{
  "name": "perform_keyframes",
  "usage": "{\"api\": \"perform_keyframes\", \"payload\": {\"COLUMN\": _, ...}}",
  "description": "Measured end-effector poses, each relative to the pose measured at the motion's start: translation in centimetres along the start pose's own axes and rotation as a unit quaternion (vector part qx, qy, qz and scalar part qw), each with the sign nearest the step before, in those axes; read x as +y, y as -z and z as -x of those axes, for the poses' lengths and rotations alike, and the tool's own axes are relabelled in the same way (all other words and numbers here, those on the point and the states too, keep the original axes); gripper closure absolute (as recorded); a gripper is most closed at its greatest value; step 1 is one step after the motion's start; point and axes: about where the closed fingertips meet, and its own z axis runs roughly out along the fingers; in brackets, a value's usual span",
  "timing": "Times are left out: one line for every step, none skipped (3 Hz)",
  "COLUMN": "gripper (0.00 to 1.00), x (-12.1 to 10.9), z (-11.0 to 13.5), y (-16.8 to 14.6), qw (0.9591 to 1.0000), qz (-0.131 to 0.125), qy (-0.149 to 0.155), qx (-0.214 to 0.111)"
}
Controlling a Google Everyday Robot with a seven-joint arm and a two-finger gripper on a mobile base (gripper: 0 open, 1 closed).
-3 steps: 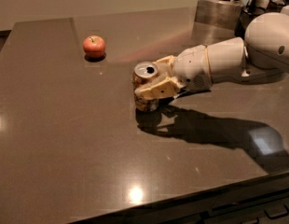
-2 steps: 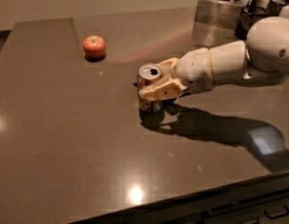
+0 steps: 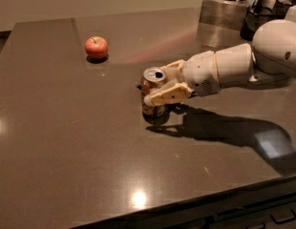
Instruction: Move orange can near blue chip bag
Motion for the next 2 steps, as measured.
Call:
{"api": "perform_keyframes", "payload": {"gripper": 0.00, "x": -0.36, "z": -0.19, "y": 0.76, "qw": 1.0000, "qz": 0.000, "qy": -0.005, "qx": -0.001}}
{"api": "perform_keyframes", "payload": {"gripper": 0.00, "x": -0.36, "z": -0.18, "y": 0.76, "qw": 1.0000, "qz": 0.000, "qy": -0.005, "qx": -0.001}}
